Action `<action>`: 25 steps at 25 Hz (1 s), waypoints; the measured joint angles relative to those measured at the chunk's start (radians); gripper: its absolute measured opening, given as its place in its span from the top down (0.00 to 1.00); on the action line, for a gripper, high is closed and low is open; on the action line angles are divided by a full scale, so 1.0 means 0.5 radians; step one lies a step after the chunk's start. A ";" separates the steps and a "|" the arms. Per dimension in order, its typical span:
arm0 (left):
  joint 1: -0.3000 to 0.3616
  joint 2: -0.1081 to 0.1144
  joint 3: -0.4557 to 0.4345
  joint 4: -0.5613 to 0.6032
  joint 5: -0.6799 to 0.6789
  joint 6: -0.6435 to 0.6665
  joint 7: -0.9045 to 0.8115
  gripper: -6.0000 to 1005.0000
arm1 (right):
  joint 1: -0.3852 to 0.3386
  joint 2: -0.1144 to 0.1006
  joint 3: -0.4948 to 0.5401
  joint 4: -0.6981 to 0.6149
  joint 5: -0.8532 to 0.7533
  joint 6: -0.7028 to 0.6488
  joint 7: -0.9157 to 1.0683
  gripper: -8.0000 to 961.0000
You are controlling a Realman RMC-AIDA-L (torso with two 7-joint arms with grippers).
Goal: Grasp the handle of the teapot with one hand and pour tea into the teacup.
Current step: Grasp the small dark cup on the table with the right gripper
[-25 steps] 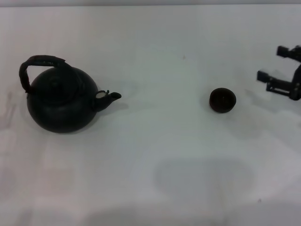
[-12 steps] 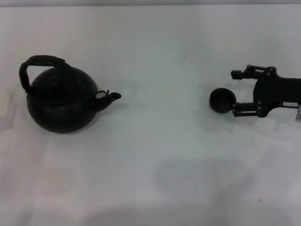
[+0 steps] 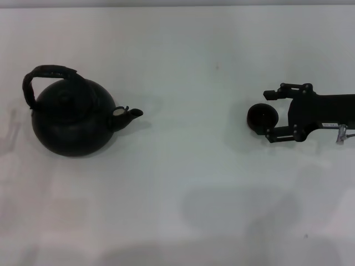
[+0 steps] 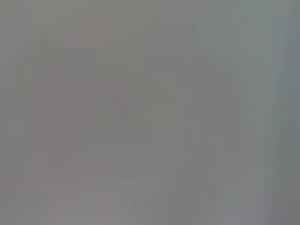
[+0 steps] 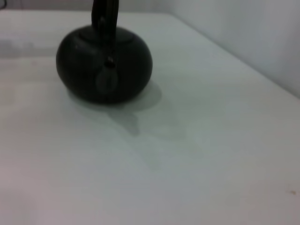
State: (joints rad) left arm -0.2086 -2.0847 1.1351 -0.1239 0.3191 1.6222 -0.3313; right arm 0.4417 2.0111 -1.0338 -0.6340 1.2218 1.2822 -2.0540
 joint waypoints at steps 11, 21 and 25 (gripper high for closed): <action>-0.001 0.000 0.000 0.003 0.000 -0.001 0.002 0.23 | 0.028 0.002 -0.142 0.015 -0.003 -0.181 0.003 0.10; -0.003 0.000 -0.001 0.003 0.000 -0.006 0.003 0.23 | 0.028 0.006 -0.228 0.023 -0.003 -0.258 0.006 0.10; -0.003 0.000 -0.001 -0.001 0.000 -0.008 0.003 0.23 | 0.023 0.007 -0.236 0.025 0.012 -0.265 0.006 0.10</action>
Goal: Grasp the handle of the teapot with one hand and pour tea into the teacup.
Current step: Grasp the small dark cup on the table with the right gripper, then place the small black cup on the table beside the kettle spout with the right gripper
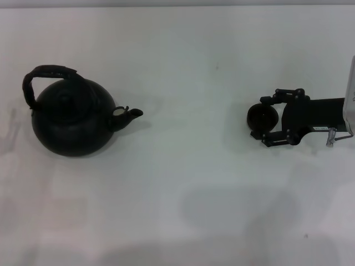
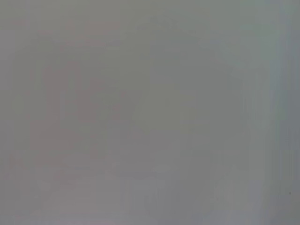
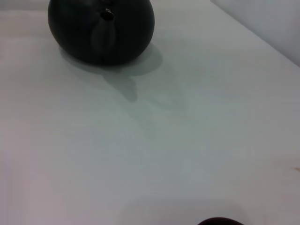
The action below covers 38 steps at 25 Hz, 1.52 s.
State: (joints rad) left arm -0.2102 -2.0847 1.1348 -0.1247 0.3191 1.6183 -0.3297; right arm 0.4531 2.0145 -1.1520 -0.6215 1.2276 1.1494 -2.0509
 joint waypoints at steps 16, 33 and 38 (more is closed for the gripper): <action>0.003 0.002 0.001 -0.002 0.000 0.000 0.002 0.23 | -0.004 0.005 0.000 -0.021 0.027 0.055 0.026 0.24; -0.008 0.001 0.001 0.004 0.000 -0.005 0.003 0.23 | 0.210 0.020 -0.459 -0.126 0.229 0.104 0.359 0.24; 0.000 -0.002 0.001 -0.003 0.002 -0.002 0.003 0.23 | 0.214 0.022 -0.808 -0.137 0.375 -0.181 0.360 0.24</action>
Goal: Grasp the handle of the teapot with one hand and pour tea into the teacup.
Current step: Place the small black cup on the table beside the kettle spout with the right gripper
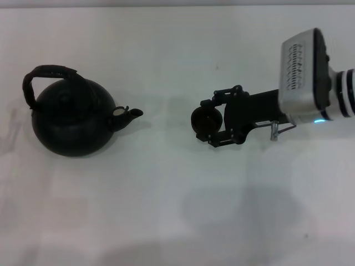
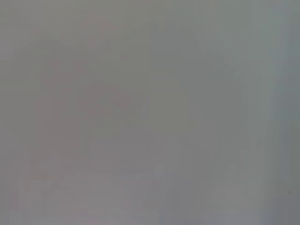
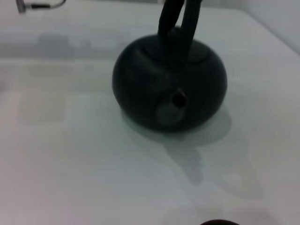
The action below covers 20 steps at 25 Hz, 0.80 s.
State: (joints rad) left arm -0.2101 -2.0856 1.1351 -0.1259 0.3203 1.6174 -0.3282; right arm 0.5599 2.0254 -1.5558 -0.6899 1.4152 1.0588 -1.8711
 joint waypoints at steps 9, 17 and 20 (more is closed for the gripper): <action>-0.004 0.001 0.003 0.000 0.001 -0.001 0.000 0.23 | -0.017 0.002 -0.181 -0.008 0.063 -0.170 -0.026 0.24; -0.011 0.003 0.003 0.006 0.001 -0.004 0.000 0.23 | -0.028 -0.003 -0.184 0.003 0.128 -0.177 -0.093 0.24; -0.015 0.005 0.003 0.006 0.001 -0.004 0.000 0.23 | -0.026 -0.002 -0.186 0.004 0.125 -0.180 -0.105 0.24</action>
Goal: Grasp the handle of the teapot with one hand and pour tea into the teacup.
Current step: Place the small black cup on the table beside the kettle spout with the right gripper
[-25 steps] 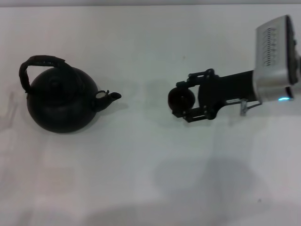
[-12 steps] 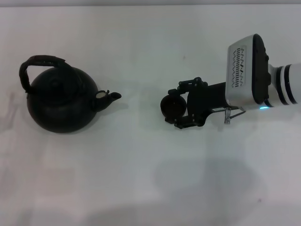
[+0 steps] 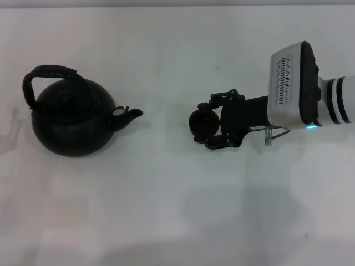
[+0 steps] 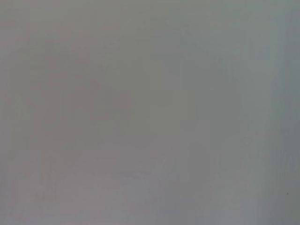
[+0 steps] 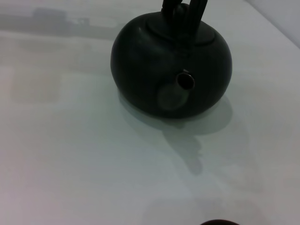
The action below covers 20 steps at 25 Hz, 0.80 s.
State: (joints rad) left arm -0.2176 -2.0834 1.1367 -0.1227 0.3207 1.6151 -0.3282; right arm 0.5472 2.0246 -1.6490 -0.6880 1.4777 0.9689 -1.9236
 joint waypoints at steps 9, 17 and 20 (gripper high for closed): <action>-0.005 0.001 0.000 0.000 0.000 0.002 -0.005 0.23 | -0.001 -0.002 -0.003 0.005 -0.002 -0.032 -0.032 0.24; -0.007 0.001 0.000 0.000 0.000 0.004 -0.010 0.23 | -0.002 -0.003 -0.003 0.007 -0.013 -0.051 -0.066 0.22; -0.007 0.001 0.000 0.000 0.000 0.005 -0.011 0.23 | -0.002 -0.006 -0.003 0.012 -0.015 -0.056 -0.068 0.21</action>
State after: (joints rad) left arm -0.2209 -2.0831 1.1367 -0.1227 0.3206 1.6178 -0.3336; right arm 0.5460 2.0216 -1.6506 -0.6818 1.4702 0.9409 -1.9576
